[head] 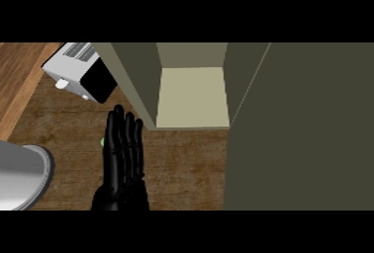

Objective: Pick up the bottled water, place it into the cabinet and close the cabinet

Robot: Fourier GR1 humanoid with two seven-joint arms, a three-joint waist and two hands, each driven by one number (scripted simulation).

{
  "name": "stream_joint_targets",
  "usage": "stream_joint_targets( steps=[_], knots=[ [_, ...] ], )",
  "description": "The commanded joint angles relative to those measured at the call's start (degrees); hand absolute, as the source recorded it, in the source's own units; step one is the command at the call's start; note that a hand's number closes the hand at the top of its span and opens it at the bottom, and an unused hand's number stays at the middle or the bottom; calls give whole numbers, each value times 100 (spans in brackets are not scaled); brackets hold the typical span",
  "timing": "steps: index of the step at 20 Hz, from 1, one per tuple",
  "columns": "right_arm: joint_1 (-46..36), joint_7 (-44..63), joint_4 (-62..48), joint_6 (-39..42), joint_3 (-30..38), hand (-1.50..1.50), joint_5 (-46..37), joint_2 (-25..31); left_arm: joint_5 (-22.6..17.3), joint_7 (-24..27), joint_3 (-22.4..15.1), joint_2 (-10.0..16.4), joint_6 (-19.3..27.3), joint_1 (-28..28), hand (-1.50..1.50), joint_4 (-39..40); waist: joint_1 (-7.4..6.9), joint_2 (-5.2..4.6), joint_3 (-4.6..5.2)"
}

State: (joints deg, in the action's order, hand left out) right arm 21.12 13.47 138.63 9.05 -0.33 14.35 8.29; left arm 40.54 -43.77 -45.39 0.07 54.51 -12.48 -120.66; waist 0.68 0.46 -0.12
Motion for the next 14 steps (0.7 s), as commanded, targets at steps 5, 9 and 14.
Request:
stream_joint_targets(
  steps=[5,9,14],
  knots=[
    [474,449,1189,-38,77,-150,706,-115,1000,-1284,-253,-5,219,-192,-150,-270,9,14,3],
    [598,153,1015,103,-44,-150,629,-249,1354,-1493,-462,-6,441,131,-150,-286,-14,5,6],
    [796,392,1341,161,318,-150,1086,-105,1741,-1589,-84,-7,141,381,-150,-619,-3,10,11]
  ],
)
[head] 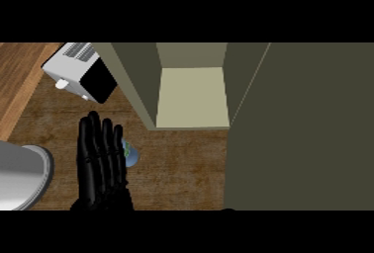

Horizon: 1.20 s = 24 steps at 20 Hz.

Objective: Pick up the bottled water, place it into the cabinet and close the cabinet

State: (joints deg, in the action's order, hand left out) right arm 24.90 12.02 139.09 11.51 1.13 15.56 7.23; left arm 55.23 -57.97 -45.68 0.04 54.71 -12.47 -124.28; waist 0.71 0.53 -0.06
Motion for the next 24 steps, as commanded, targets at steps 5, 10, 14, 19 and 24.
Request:
stream_joint_targets(
  steps=[5,10,14,19,24],
  knots=[
    [655,338,1286,136,208,-150,936,-29,471,-16,12,56,400,820,-150,-111,33,-12,12],
    [890,271,1388,218,319,-150,1077,-39,340,-160,86,202,314,1203,-150,-315,59,-7,14],
    [1008,162,1308,274,266,-150,1051,-135,95,1,123,500,422,1519,-150,-292,53,-15,15],
    [865,134,1238,370,496,-150,1205,49,-717,496,401,1102,1065,1610,-150,169,63,-44,29],
    [872,-215,758,587,569,-150,1170,33,-1951,1104,626,1997,1426,1430,-150,525,75,-59,33]
  ],
)
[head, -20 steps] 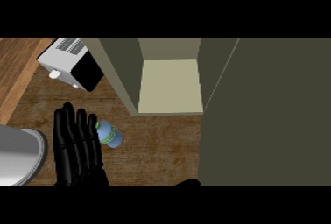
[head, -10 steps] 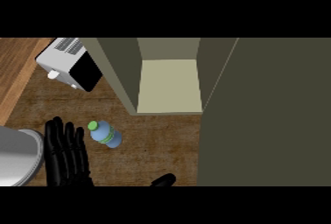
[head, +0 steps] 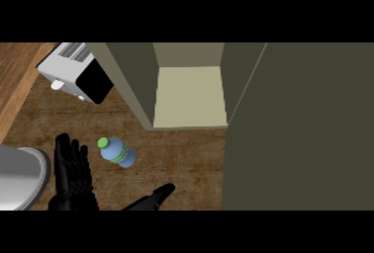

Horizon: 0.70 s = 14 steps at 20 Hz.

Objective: Pick up the bottled water, place it into the cabinet and close the cabinet

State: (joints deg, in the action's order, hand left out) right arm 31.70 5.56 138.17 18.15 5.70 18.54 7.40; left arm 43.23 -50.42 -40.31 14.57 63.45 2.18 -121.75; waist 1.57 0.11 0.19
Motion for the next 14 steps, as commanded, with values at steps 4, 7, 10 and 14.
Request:
stream_joint_targets(
  steps=[4,7,10,14],
  knots=[
    [199,329,775,29,215,-150,1101,62,-1303,814,-9,552,810,-184,-150,725,-1,-16,5],
    [671,206,1180,149,-37,-150,938,-63,-1776,940,313,632,825,-336,-150,839,89,-4,14],
    [681,59,1057,228,109,-150,1013,18,-2190,1348,367,724,940,-327,-150,1202,66,-14,18],
    [767,-51,971,275,50,-150,977,0,-2879,1786,551,865,938,-236,-150,1397,34,-18,29]
  ],
)
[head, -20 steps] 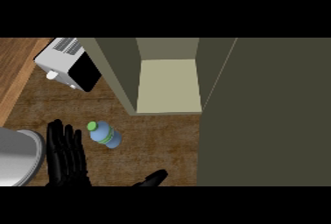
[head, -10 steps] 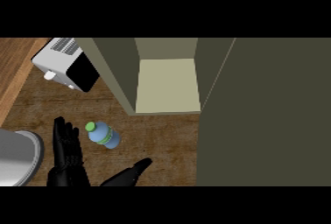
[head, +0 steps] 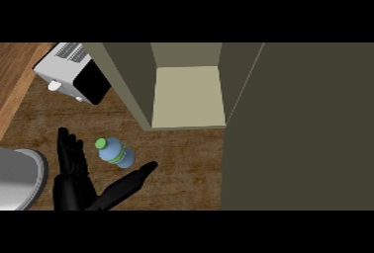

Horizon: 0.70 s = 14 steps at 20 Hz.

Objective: Pick up the bottled water, place it into the cabinet and close the cabinet

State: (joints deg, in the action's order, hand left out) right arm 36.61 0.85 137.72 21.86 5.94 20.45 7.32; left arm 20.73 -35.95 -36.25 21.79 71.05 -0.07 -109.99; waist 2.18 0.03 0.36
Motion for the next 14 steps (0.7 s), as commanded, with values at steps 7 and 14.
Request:
stream_joint_targets(
  steps=[7,14],
  knots=[
    [665,-127,838,212,-30,-150,712,-93,-1631,1345,355,-335,-86,-71,-150,1022,49,-6,18],
    [901,-157,964,317,2,-150,879,105,-2475,2549,898,-753,-639,184,-150,1594,-26,1,19]
  ],
)
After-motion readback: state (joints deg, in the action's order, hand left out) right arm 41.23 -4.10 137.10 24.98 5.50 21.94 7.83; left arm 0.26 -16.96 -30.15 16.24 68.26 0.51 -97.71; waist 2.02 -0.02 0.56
